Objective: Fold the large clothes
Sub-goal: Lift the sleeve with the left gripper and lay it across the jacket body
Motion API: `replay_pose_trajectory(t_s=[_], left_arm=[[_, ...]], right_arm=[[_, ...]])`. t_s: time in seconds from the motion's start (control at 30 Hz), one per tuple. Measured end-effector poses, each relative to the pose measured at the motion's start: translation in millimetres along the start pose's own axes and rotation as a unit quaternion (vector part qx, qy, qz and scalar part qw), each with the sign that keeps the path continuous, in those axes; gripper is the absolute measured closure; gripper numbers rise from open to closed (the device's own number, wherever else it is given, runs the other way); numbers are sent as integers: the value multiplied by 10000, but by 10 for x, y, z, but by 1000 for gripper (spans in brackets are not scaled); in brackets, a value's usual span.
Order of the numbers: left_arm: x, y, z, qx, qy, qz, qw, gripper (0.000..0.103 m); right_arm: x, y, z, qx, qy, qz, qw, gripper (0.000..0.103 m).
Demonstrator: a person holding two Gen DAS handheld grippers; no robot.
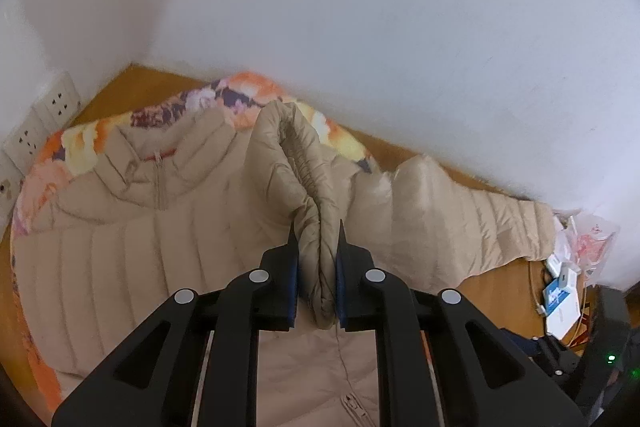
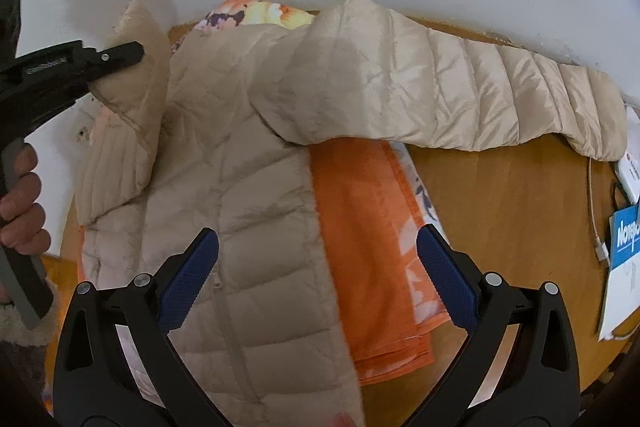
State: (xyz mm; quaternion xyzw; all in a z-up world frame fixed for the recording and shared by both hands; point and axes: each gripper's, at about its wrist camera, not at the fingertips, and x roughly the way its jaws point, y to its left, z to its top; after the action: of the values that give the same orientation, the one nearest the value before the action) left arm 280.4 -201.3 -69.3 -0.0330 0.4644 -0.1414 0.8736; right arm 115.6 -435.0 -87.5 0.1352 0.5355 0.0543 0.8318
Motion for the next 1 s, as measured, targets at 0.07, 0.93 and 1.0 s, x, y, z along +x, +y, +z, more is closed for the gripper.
replay_pose_trajectory(t_s=[0.07, 0.93, 1.0], left_arm=[[68, -11, -29, -29, 54, 16, 10000, 90], [117, -179, -440, -116, -168, 25, 9998, 17], [100, -166, -490, -85, -122, 82, 9999, 17]], right_arm=[[-9, -29, 22, -58, -1, -24, 10000, 4], [-205, -619, -10, 776, -350, -309, 9959, 4], [-204, -618, -9, 775, -355, -287, 9959, 4]])
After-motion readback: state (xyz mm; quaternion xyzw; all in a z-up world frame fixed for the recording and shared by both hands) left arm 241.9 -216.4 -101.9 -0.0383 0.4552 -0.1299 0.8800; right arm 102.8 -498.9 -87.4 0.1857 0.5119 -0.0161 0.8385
